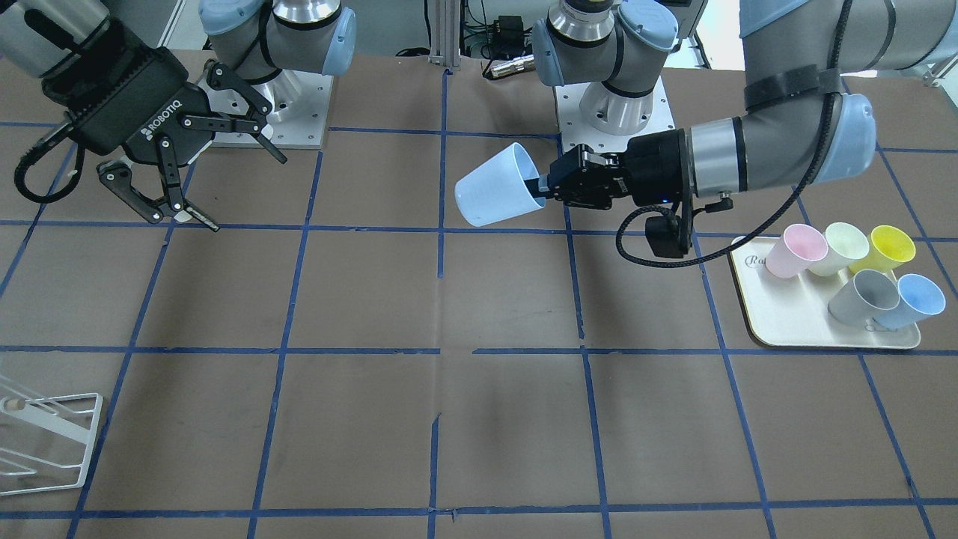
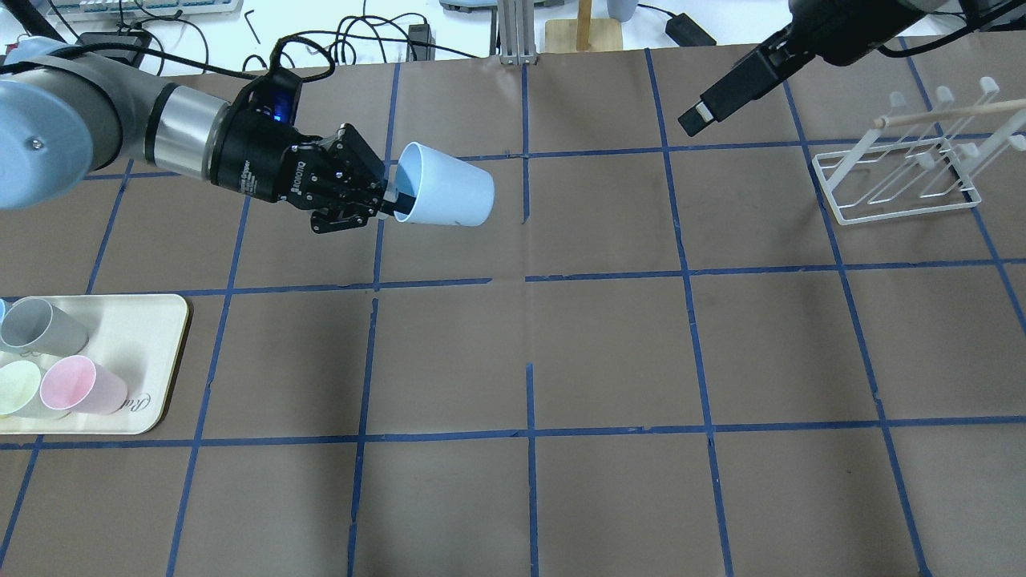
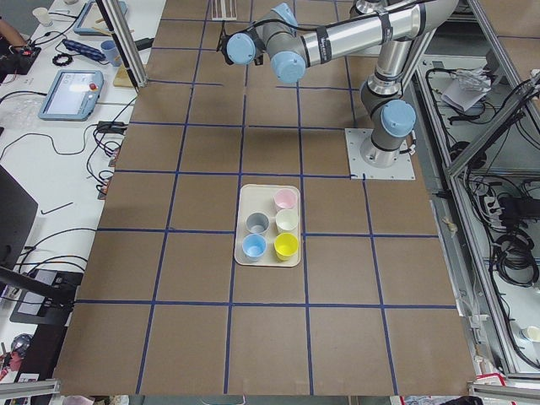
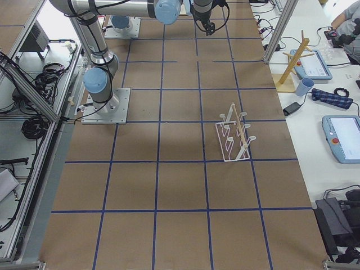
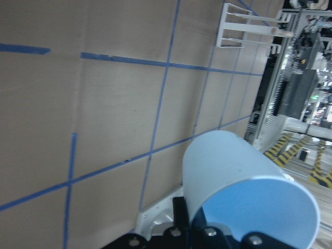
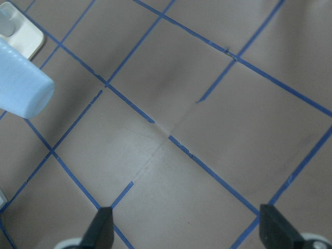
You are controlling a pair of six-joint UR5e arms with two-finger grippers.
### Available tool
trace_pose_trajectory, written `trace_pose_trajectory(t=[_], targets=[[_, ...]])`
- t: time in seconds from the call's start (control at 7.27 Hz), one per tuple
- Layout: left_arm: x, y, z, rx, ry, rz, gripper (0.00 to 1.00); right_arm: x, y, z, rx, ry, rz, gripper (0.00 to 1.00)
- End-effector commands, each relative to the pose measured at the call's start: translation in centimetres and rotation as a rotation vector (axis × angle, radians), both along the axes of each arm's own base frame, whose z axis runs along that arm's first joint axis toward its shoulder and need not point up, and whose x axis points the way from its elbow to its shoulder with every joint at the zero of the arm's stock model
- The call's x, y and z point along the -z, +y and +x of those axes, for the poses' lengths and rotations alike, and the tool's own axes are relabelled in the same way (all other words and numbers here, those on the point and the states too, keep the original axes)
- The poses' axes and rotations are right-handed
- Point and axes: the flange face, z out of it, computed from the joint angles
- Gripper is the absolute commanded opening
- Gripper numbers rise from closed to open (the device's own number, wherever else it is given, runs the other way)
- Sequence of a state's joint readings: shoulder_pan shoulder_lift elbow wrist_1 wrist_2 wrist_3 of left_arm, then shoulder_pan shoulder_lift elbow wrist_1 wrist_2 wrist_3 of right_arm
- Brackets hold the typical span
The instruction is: Transfer IKEA cup to right arm and place on rack
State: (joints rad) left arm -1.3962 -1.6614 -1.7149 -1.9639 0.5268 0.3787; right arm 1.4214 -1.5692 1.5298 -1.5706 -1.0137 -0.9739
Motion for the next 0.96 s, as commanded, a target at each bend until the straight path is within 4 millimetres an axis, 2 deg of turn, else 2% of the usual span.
trace_pose_trajectory(t=[0.0,0.14,0.28,0.69,0.83], targets=[[-0.5,1.0,-5.1,-0.027,0.153,0.078,0.00,1.0,0.7,0.8,-0.284,-0.078,-0.132,1.00],[-0.6,1.1,-6.4,-0.047,0.203,0.102,0.00,1.7,1.0,1.3,-0.412,-0.137,-0.213,1.00],[-0.6,1.3,-8.0,-0.048,0.238,0.107,0.00,1.5,2.4,1.6,-0.497,-0.156,-0.229,1.00],[-0.5,1.0,-8.5,-0.067,0.269,0.111,0.00,-0.4,5.9,1.8,-0.663,-0.162,-0.305,1.00],[-0.4,0.9,-8.5,-0.067,0.269,0.114,0.00,-0.2,6.6,1.0,-0.717,-0.193,-0.326,1.00]])
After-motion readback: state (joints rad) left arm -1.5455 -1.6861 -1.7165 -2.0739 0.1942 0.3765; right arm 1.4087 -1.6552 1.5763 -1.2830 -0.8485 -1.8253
